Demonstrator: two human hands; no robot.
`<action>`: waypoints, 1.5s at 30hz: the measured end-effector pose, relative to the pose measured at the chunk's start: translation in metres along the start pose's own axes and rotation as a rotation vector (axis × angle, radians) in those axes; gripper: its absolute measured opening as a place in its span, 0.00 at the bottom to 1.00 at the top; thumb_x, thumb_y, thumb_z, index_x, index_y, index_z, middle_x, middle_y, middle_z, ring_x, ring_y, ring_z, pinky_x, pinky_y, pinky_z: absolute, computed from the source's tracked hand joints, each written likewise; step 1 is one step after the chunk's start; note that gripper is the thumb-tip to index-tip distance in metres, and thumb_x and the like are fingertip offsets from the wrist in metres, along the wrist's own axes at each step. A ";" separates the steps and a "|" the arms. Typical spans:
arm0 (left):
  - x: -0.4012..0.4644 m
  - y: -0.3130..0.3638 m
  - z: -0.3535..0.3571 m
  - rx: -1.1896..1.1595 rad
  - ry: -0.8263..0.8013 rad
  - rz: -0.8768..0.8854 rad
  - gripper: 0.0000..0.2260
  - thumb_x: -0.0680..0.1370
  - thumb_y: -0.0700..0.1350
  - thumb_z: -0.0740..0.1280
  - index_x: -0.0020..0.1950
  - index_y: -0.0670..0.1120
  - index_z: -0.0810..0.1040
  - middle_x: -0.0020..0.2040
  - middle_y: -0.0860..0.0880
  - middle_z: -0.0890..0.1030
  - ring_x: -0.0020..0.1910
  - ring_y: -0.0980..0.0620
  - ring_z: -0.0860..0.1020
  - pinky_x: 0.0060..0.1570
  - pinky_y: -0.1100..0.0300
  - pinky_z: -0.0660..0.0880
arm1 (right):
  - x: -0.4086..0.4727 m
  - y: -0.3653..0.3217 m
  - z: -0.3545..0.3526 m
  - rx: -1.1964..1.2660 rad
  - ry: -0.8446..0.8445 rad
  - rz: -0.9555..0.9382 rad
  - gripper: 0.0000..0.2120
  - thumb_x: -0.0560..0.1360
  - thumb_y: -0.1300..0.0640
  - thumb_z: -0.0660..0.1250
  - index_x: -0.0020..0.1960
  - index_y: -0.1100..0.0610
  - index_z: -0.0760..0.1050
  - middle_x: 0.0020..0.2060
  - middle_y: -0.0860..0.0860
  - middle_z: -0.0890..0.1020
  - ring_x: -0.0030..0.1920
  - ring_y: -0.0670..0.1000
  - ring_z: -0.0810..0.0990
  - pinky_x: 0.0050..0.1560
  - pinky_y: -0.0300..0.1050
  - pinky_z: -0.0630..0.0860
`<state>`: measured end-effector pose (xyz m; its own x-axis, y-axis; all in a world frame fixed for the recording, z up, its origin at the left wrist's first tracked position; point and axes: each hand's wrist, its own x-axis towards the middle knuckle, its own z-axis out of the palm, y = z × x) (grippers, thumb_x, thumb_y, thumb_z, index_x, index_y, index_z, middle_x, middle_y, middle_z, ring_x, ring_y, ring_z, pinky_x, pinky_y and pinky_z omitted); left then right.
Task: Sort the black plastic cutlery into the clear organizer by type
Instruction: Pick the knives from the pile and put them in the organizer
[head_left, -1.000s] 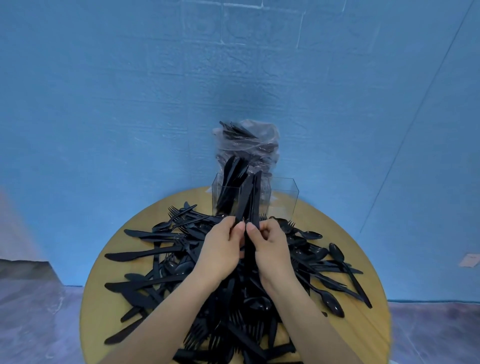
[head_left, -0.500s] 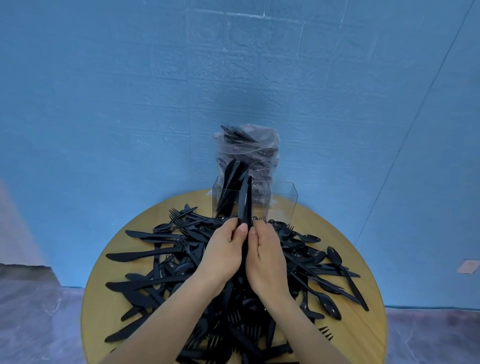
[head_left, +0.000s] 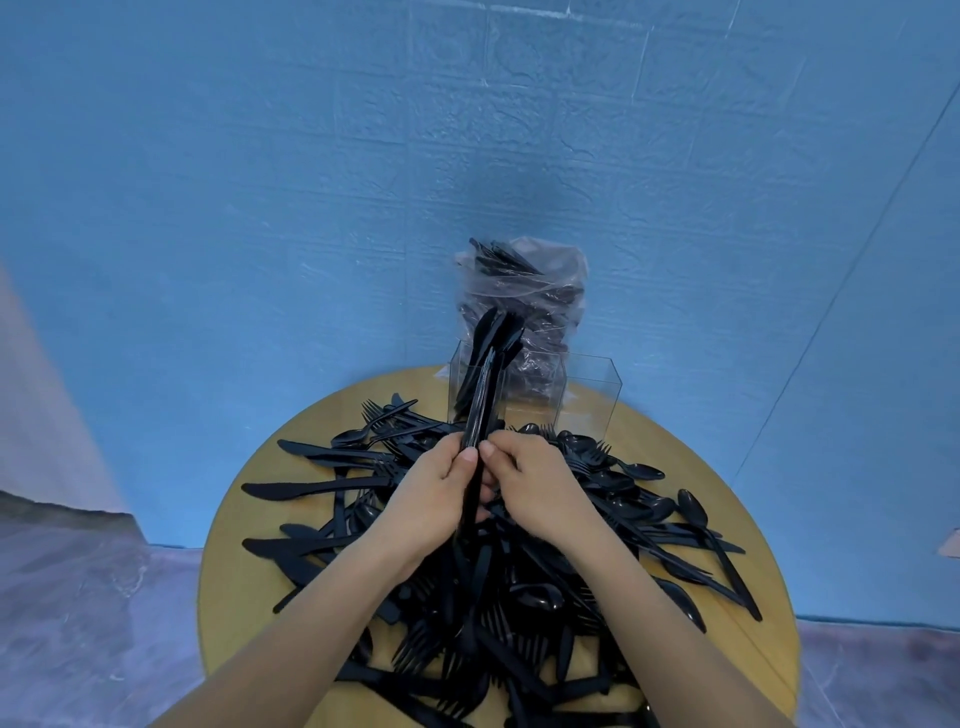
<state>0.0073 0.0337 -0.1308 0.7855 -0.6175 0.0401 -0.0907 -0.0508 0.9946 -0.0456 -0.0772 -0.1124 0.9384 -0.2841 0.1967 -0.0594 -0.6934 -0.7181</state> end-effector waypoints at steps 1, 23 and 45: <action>0.000 0.000 -0.002 0.001 -0.015 -0.003 0.10 0.83 0.43 0.53 0.52 0.47 0.74 0.39 0.50 0.77 0.36 0.57 0.75 0.38 0.63 0.75 | 0.001 -0.002 -0.001 0.023 -0.022 0.009 0.17 0.82 0.56 0.55 0.35 0.54 0.69 0.30 0.47 0.76 0.28 0.39 0.73 0.32 0.29 0.68; -0.018 -0.008 -0.040 0.381 -0.134 0.132 0.09 0.82 0.48 0.53 0.59 0.50 0.68 0.49 0.52 0.75 0.46 0.61 0.78 0.50 0.61 0.75 | 0.026 -0.031 0.026 0.788 0.203 0.187 0.07 0.80 0.58 0.61 0.45 0.59 0.69 0.36 0.57 0.73 0.21 0.41 0.69 0.22 0.34 0.65; -0.021 -0.082 -0.163 0.272 0.479 -0.142 0.11 0.83 0.46 0.52 0.54 0.43 0.72 0.37 0.51 0.69 0.37 0.51 0.68 0.43 0.56 0.65 | 0.093 -0.042 0.141 -0.420 -0.319 -0.096 0.11 0.79 0.59 0.62 0.60 0.57 0.75 0.56 0.57 0.77 0.58 0.55 0.74 0.56 0.49 0.73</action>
<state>0.0978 0.1787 -0.1979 0.9857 -0.1682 0.0095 -0.0681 -0.3467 0.9355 0.0916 0.0188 -0.1581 0.9993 -0.0362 -0.0117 -0.0380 -0.9303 -0.3648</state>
